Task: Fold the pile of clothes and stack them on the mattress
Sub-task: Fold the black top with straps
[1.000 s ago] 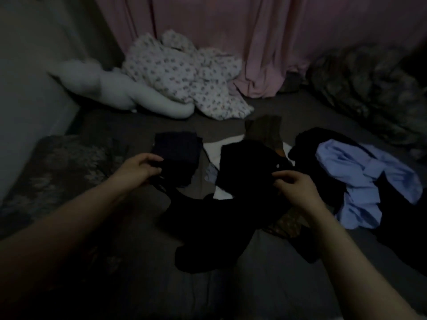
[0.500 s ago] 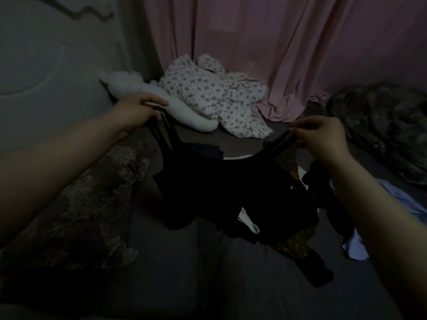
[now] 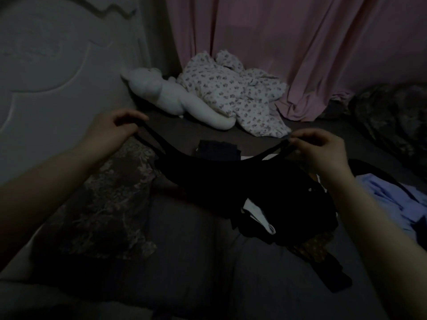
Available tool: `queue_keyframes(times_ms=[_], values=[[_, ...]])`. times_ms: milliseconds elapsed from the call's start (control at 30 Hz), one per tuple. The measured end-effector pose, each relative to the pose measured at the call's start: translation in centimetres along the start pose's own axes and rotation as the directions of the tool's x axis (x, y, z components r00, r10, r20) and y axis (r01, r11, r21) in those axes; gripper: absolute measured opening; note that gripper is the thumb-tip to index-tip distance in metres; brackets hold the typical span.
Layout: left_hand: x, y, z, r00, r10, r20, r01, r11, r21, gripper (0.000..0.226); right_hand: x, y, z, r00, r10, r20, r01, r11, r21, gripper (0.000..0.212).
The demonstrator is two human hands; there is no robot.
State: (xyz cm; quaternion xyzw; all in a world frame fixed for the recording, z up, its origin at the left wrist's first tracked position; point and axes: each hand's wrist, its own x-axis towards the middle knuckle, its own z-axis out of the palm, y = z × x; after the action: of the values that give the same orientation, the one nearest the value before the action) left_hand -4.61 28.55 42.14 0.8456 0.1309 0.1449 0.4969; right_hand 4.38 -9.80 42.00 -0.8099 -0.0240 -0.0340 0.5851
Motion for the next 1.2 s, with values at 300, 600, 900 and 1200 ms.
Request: queue_keyframes(times_ms=[300, 600, 900, 1200], values=[[-7.0, -7.8, 1.5, 0.9, -0.21, 0.381, 0.127, 0.964, 0.232, 0.017, -7.2, 6.5, 3.3, 0.801, 0.337, 0.495, -0.274, 0.941, -0.197, 0.004], [-12.3, -16.3, 5.5, 0.294, -0.566, 0.77, 0.04, 0.812, 0.582, 0.038, -14.1, 13.6, 7.6, 0.44, 0.579, 0.686, -0.333, 0.815, -0.474, 0.009], [-8.6, -22.7, 8.7, 0.37, -0.602, 0.708, 0.341, 0.797, 0.499, 0.016, -10.7, 20.5, 11.5, 0.538, 0.714, 0.449, -0.584, 0.699, -0.412, 0.012], [-0.7, -33.6, 15.1, 0.801, -0.59, -0.098, 0.598, 0.795, 0.103, 0.03, -2.3, 32.0, 18.4, 0.73, 0.681, 0.065, -0.658, 0.725, -0.204, 0.057]])
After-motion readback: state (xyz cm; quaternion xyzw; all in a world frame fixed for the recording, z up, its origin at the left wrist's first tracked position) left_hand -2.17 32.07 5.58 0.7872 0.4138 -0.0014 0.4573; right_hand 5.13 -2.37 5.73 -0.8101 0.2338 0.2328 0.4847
